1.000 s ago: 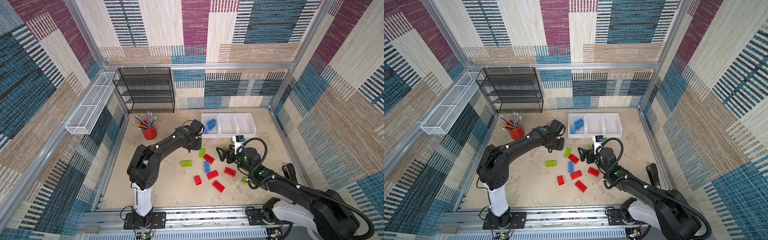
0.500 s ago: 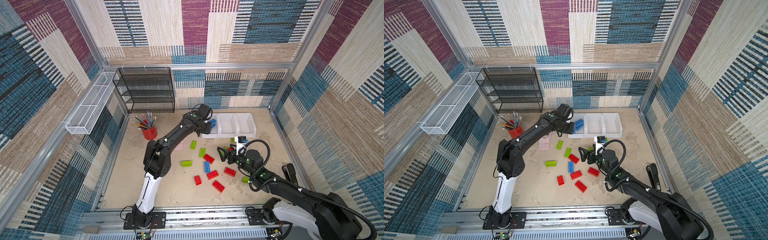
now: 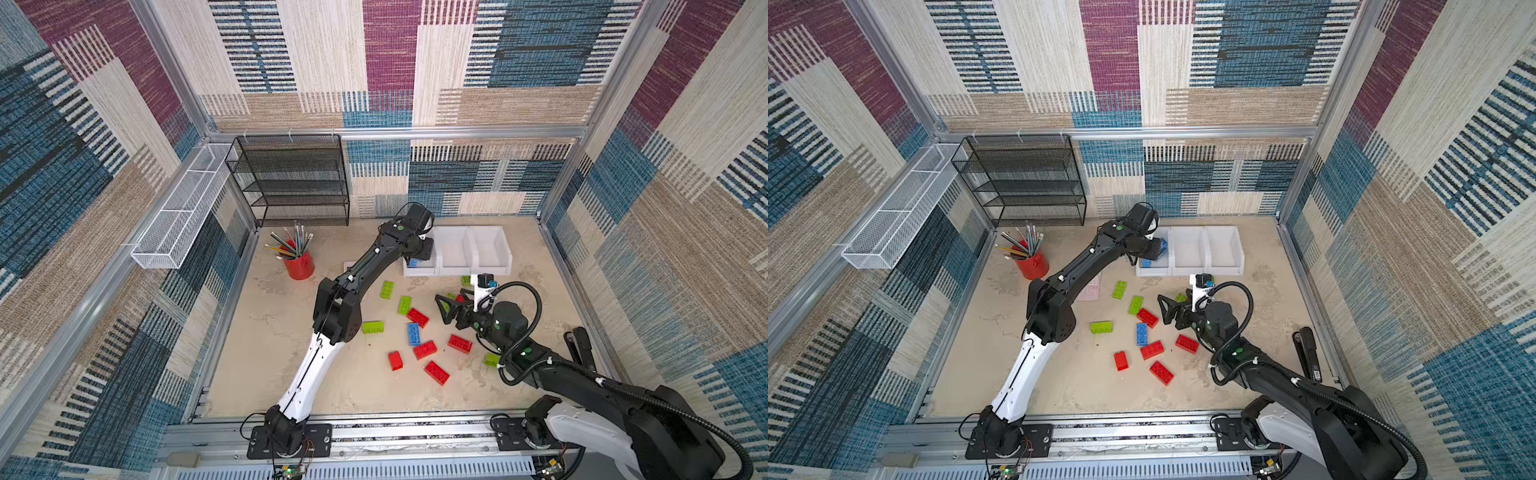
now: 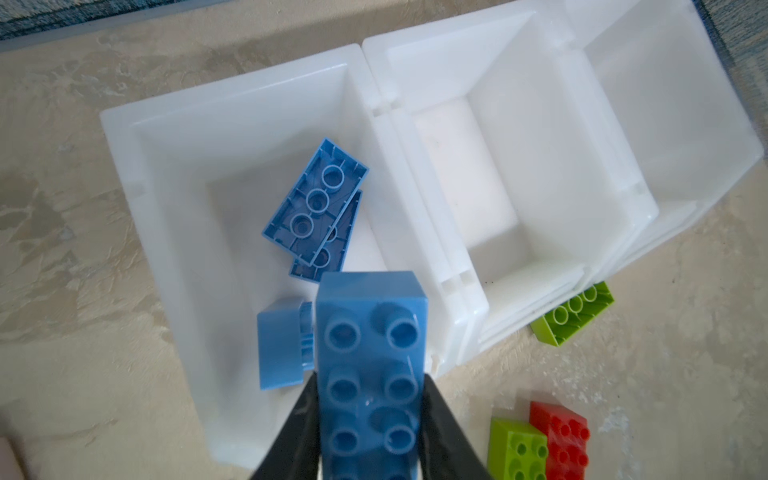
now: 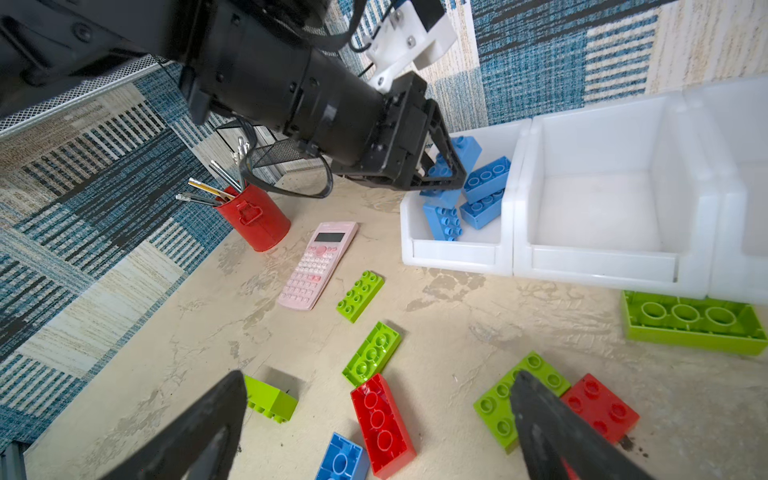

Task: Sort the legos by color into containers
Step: 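Carry the blue brick with the left gripper into the bin compartment and release, then grasp the blue brick among red bricks with the right gripper while the left withdraws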

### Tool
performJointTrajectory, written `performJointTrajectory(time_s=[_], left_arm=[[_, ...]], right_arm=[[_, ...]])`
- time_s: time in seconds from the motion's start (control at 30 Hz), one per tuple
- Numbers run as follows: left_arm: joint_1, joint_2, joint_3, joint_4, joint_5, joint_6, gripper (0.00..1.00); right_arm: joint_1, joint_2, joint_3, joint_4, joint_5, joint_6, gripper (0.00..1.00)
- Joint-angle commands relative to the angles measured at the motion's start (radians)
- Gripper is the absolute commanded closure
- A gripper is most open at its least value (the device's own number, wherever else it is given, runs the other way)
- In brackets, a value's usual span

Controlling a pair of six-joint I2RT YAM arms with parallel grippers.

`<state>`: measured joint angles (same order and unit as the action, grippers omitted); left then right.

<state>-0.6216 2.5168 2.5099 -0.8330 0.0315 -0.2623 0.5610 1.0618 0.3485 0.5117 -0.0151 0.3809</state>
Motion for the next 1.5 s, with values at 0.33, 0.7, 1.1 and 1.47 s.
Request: performJointTrajectory(time_s=[0.33,0.7,1.1,1.47], left_arm=[[0.034,0.043,0.035,0.054,0.068,0.032,0.48],[0.034,-0.129,-0.137,0.062,0.054,0.003,0.37],[0.034,-0.809,-1.037,0.441,-0.026,-0.127,0.37],[0.02,-1.202,-1.675,0.698,-0.031,-0.282,0.39]], right_arm=[[0.0,0.024,0.007,0.044,0.009,0.009,0.0],[0.0,0.009,0.037,-0.013,0.01,0.004,0.0],[0.003,0.092,0.282,-0.49,-0.054,-0.067,0.09],[0.147,0.305,0.47,-0.818,-0.012,0.002,0.22]])
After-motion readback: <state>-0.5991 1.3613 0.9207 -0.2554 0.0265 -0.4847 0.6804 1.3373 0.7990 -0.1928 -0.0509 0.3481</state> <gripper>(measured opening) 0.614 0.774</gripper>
